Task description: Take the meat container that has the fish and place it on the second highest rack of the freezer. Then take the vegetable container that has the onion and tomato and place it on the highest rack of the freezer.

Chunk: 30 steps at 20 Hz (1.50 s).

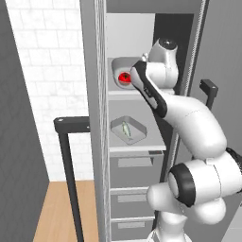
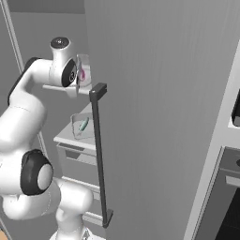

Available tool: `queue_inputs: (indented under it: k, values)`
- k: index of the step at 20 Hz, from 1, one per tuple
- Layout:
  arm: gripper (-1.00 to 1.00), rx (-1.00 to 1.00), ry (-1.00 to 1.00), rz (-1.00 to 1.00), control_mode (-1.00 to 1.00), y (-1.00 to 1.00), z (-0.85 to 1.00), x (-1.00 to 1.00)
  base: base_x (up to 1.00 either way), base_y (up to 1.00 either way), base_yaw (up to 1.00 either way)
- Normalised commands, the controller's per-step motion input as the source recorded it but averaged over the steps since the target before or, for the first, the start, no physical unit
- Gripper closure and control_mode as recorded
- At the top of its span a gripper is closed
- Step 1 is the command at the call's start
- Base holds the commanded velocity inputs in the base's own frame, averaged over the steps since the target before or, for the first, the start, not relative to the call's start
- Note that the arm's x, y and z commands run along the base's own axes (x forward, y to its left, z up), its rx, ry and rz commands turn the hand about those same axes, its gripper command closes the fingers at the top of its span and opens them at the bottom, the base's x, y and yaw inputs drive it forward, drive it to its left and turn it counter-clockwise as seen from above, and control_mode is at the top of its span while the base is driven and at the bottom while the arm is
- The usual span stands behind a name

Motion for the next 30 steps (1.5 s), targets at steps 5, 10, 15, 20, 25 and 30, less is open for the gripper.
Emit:
queue_inputs:
  k: [5,10,15,20,25,30]
  values:
    - [1.00,-0.03,0.03,-0.02,-1.00,0.05,-0.09,0.64,0.00,0.00,0.00]
    - [1.00,-0.05,0.00,0.00,-1.00,-0.08,-0.32,0.02,0.00,0.00,0.00]
    - [-1.00,-0.04,0.01,-0.01,-1.00,-0.01,-0.34,-0.10,0.00,0.00,0.00]
    - [-1.00,0.00,-0.06,0.00,-1.00,0.00,0.03,0.10,0.00,0.00,0.00]
    - [-1.00,0.00,-0.28,0.00,-1.00,0.01,0.14,-0.33,0.00,0.00,0.00]
    - [-1.00,0.00,-0.36,0.00,-1.00,0.00,0.13,-0.94,0.00,0.00,0.00]
